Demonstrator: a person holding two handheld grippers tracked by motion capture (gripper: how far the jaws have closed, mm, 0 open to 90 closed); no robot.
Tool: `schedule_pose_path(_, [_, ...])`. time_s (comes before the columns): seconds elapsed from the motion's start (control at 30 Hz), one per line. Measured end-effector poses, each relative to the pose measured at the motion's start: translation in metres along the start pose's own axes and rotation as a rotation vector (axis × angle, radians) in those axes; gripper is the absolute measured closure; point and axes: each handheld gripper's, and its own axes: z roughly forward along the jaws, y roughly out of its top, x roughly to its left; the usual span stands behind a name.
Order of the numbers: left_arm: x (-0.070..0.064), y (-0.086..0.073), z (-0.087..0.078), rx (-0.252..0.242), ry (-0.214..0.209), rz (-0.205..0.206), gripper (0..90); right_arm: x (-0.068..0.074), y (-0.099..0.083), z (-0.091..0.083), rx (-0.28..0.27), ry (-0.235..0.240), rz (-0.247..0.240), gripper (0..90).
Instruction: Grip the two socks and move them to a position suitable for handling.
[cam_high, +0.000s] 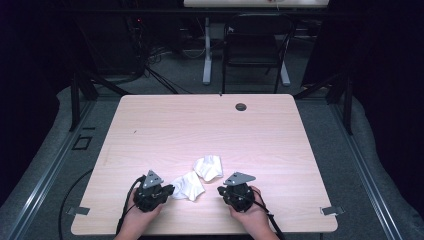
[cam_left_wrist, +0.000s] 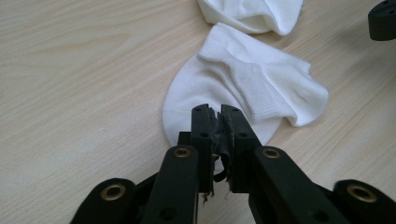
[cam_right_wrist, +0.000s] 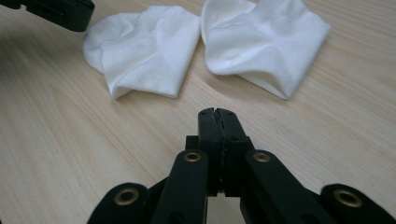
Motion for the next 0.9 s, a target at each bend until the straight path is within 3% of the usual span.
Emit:
schedule_pose_path(0.33, [0.003, 0.000, 0.000, 0.007, -0.008, -0.019, 90.0, 0.018, 0.028, 0.029, 0.018, 0.048, -0.063, 90.0])
schedule_pose_path(0.53, [0.004, 0.000, 0.002, 0.019, -0.006, -0.009, 90.0, 0.026, 0.037, 0.047, 0.020, 0.060, -0.062, 90.0])
schedule_pose_path(0.67, [0.004, -0.001, 0.004, 0.022, -0.005, -0.012, 90.0, 0.025, 0.036, 0.054, 0.066, 0.049, -0.081, 90.0])
schedule_pose_path(0.9, [0.000, -0.002, 0.007, 0.040, -0.015, -0.006, 89.9, 0.028, 0.030, 0.052, 0.075, 0.039, -0.087, 90.0])
